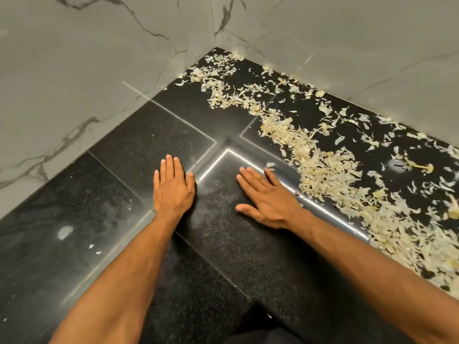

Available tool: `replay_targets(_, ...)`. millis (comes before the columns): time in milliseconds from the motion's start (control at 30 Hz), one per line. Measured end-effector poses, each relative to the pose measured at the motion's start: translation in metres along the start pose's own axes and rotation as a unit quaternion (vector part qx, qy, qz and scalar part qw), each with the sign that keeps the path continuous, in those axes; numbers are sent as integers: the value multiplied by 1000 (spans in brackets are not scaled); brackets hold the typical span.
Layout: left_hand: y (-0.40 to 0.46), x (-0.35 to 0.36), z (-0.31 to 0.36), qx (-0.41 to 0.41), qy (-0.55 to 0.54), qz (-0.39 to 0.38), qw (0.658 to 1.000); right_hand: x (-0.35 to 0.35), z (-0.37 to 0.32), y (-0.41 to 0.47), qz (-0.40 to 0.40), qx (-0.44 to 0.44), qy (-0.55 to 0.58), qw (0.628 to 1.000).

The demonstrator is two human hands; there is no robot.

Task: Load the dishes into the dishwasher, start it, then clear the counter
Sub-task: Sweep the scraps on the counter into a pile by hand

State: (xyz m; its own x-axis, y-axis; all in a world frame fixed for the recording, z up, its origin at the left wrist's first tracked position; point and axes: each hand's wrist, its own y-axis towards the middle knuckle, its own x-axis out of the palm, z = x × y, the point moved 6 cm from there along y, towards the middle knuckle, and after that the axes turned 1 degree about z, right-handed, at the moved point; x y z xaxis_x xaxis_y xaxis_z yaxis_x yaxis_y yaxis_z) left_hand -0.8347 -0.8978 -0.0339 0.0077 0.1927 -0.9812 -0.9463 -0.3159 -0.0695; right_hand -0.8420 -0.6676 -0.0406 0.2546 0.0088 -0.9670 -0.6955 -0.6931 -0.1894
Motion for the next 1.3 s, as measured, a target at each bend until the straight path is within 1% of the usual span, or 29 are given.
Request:
replay_targets(200,3,-1,-1,0,5,7,1000,-15,79,-4,10,97,-26,995)
replay_targets(267,4,-1,0,10,4,11,1000,-19,98,-4,22,135,-16,990)
replay_targets(333,7,-1,2,35,8,10,999,-23,102,1,36,151,-5,988)
replay_targets(367,10,1,4,52,11,5,999,-25,97,6,40,140,-1,989)
replay_targets(433,21,2,10,81,10,-6,997,-29,75,21,41,88,12,995)
replay_targets(500,34,2,17,93,5,-14,996,-28,53,38,27,37,21,999)
replay_targets(567,47,4,28,97,2,-20,995,-25,44,51,17,15,8,1000)
replay_targets(667,63,8,43,113,2,-20,993,-25,62,58,18,36,-3,999)
replay_targets(867,96,2,45,122,-8,-11,992,-36,129,56,37,123,-13,992)
replay_targets(967,115,2,47,129,-12,-17,991,-47,136,66,48,114,-19,992)
replay_targets(1133,161,-2,54,138,-19,-22,990,-48,120,99,41,70,-6,997)
replay_targets(1200,184,-5,57,143,-5,-21,989,-44,121,104,44,76,-18,996)
replay_targets(1300,217,-5,63,138,13,-41,989,-40,125,104,56,87,-21,994)
